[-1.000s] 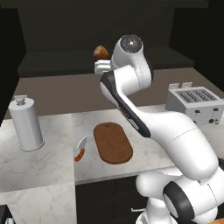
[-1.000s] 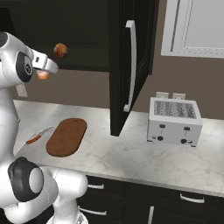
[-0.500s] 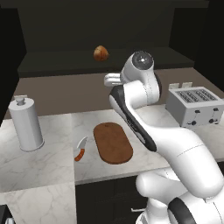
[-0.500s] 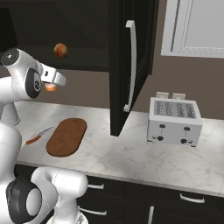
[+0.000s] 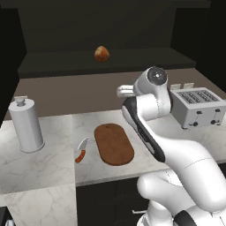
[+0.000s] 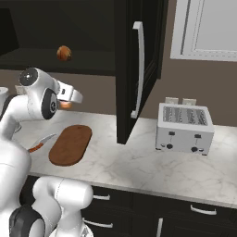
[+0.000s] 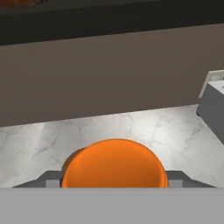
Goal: Pick the bread, place it on the cutting board, pick the jam, place it on the counter, and close the cabinet.
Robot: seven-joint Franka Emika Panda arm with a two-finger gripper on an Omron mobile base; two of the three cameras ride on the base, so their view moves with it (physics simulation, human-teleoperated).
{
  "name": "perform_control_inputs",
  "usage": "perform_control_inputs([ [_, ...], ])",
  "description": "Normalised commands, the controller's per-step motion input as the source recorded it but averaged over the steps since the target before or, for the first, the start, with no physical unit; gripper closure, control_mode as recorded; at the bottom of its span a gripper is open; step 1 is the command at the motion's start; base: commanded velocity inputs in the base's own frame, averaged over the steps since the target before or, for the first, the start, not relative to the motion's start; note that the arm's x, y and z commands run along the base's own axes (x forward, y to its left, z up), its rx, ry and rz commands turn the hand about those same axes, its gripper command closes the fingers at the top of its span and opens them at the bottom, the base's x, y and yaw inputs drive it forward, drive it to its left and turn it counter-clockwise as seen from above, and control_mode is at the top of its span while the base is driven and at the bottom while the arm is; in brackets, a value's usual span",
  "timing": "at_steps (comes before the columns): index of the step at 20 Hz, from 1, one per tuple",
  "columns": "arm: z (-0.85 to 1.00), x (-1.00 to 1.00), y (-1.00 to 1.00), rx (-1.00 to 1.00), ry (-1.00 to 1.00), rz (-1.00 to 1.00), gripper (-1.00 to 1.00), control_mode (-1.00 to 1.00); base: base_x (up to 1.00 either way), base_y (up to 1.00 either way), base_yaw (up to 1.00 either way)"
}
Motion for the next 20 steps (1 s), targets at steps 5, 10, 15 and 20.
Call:
perform_control_inputs([
  [5, -0.4, 0.0, -0.41, 0.0, 0.0, 0.0, 1.0, -1.0, 0.0, 0.0, 0.0],
  [10, -0.41, 0.0, -0.36, 0.0, 0.0, 0.0, 1.0, -1.0, 0.0, 0.0, 0.0],
  [15, -0.44, 0.0, -0.32, 0.0, 0.0, 0.0, 1.0, -1.0, 0.0, 0.0, 0.0],
  [20, -0.46, 0.0, -0.26, 0.0, 0.0, 0.0, 1.0, -1.0, 0.0, 0.0, 0.0],
])
